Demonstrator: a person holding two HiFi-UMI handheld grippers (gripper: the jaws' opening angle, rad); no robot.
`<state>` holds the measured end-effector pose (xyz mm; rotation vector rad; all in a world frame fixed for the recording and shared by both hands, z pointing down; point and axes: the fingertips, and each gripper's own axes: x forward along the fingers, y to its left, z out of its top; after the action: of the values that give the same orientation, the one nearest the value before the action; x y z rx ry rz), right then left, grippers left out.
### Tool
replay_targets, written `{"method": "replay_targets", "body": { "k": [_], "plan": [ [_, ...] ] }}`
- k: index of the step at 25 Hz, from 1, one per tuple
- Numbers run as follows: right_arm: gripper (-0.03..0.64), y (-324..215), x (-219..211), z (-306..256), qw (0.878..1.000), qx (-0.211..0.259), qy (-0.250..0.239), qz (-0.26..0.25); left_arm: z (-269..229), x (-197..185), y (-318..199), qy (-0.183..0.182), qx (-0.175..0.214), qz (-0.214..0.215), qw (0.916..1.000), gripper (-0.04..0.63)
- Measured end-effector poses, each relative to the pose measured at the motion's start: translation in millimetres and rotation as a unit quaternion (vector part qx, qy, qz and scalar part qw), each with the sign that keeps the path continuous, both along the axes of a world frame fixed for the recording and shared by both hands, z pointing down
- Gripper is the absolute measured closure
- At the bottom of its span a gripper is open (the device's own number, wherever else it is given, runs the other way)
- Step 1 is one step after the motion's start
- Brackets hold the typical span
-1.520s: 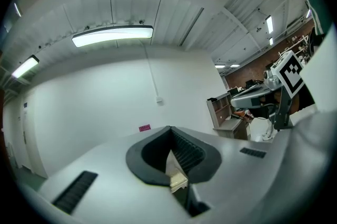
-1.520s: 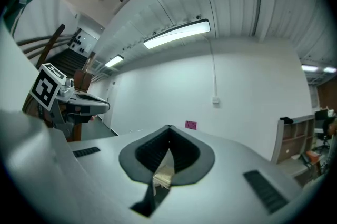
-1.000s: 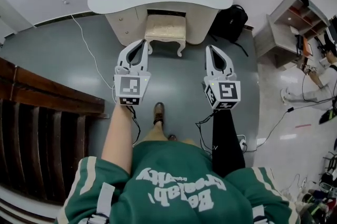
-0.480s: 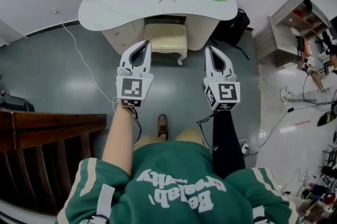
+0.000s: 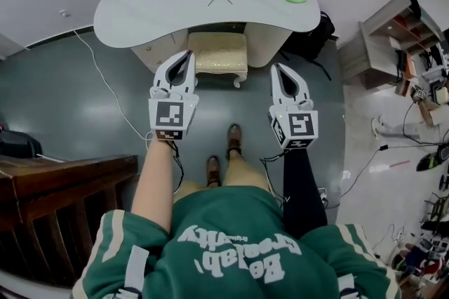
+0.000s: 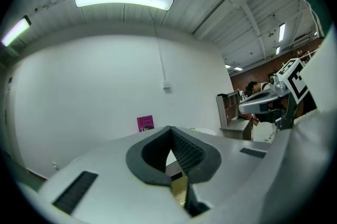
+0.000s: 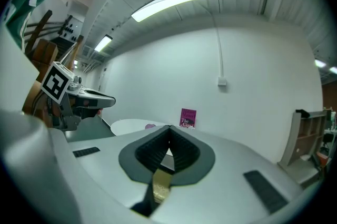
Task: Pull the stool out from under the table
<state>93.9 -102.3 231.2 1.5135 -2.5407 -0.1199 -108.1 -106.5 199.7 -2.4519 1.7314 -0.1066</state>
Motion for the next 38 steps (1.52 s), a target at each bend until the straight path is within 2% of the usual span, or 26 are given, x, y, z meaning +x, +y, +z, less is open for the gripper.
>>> {"method": "replay_targets", "body": {
  "k": [7, 13, 18, 24, 30, 35, 37, 38],
  "plan": [
    [0.609, -72, 7, 16, 1.0, -0.005, -0.001, -0.018, 20, 12, -64, -0.024, -0.012, -0.012, 0.9996, 0.581],
    [0.609, -145, 10, 31, 0.999, -0.02, -0.006, -0.035, 34, 17, -125, -0.021, -0.019, -0.029, 0.9992, 0.581],
    [0.609, -190, 9, 69, 0.998, -0.043, -0.007, -0.054, 60, 25, -165, -0.027, -0.03, -0.034, 0.9986, 0.58],
    [0.609, -209, -3, 120, 0.993, -0.09, -0.012, -0.072, 105, 21, -195, -0.035, -0.064, -0.039, 0.9966, 0.58],
    [0.607, -211, -16, 171, 0.991, -0.122, 0.006, -0.057, 151, 5, -209, -0.04, -0.088, -0.033, 0.9948, 0.58],
    [0.606, -206, -29, 228, 0.987, -0.152, 0.031, -0.037, 215, -21, -210, -0.046, -0.119, -0.035, 0.9912, 0.58],
    [0.495, -206, -38, 250, 0.985, -0.16, 0.041, -0.041, 241, -34, -210, -0.041, -0.13, -0.043, 0.9897, 0.577],
    [0.488, -208, -40, 260, 0.985, -0.162, 0.046, -0.042, 254, -37, -211, -0.041, -0.135, -0.04, 0.9892, 0.569]
  ]
}}
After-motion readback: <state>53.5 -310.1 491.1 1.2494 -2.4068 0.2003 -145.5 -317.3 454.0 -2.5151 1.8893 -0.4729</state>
